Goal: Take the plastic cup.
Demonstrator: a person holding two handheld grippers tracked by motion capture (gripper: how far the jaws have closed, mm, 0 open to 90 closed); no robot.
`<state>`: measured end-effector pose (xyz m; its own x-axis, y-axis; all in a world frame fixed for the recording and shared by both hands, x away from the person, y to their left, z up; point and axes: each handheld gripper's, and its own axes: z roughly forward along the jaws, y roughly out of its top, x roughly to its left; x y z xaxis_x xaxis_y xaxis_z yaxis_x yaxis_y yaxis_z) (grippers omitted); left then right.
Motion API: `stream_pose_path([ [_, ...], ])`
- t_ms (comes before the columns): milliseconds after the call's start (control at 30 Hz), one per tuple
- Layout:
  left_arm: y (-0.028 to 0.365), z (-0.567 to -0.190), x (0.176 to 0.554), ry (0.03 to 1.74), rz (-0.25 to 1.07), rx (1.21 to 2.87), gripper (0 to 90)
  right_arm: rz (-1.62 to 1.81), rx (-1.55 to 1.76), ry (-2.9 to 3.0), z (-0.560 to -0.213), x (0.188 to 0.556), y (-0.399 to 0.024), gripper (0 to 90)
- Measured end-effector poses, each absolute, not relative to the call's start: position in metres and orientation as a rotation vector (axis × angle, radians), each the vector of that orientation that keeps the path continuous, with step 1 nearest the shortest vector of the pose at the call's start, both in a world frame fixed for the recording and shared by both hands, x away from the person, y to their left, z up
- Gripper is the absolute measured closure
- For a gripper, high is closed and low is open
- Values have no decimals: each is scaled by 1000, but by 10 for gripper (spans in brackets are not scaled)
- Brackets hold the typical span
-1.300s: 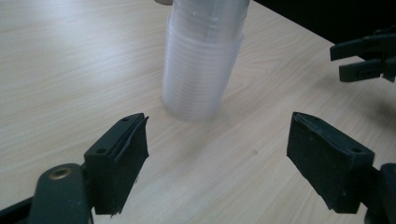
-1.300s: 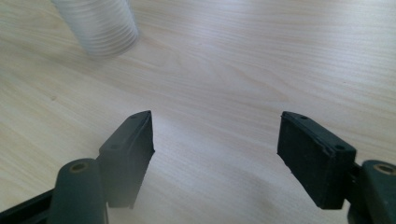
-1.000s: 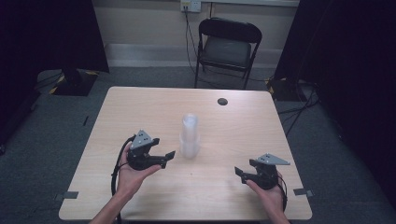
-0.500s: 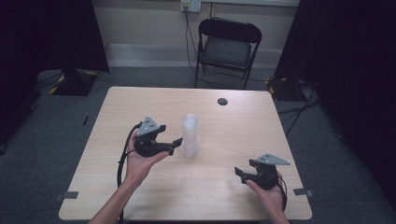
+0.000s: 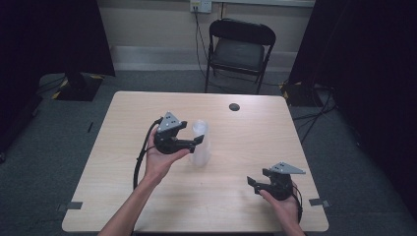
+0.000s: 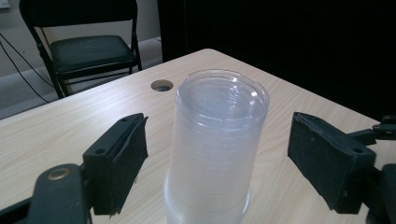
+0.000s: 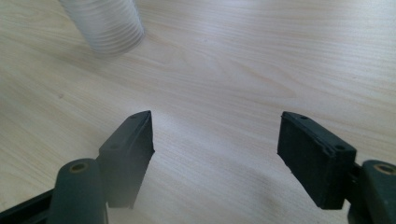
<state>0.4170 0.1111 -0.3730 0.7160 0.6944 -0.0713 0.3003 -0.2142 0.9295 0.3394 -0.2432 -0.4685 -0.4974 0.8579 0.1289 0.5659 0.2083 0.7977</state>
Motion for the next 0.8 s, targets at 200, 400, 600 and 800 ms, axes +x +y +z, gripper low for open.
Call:
stream_pose_path([
  [200,100,-382,427,774,426,1834,156,1186,1338,2140,-469,338,-246,266],
  [400,90,-393,435,777,418,1851,162,1188,1331,2141,-468,336,-246,266],
  [600,85,-400,441,784,428,1873,175,1191,1332,2138,-468,334,-249,266],
  [800,85,-408,444,798,428,1894,191,1184,1340,2135,-468,333,-250,266],
])
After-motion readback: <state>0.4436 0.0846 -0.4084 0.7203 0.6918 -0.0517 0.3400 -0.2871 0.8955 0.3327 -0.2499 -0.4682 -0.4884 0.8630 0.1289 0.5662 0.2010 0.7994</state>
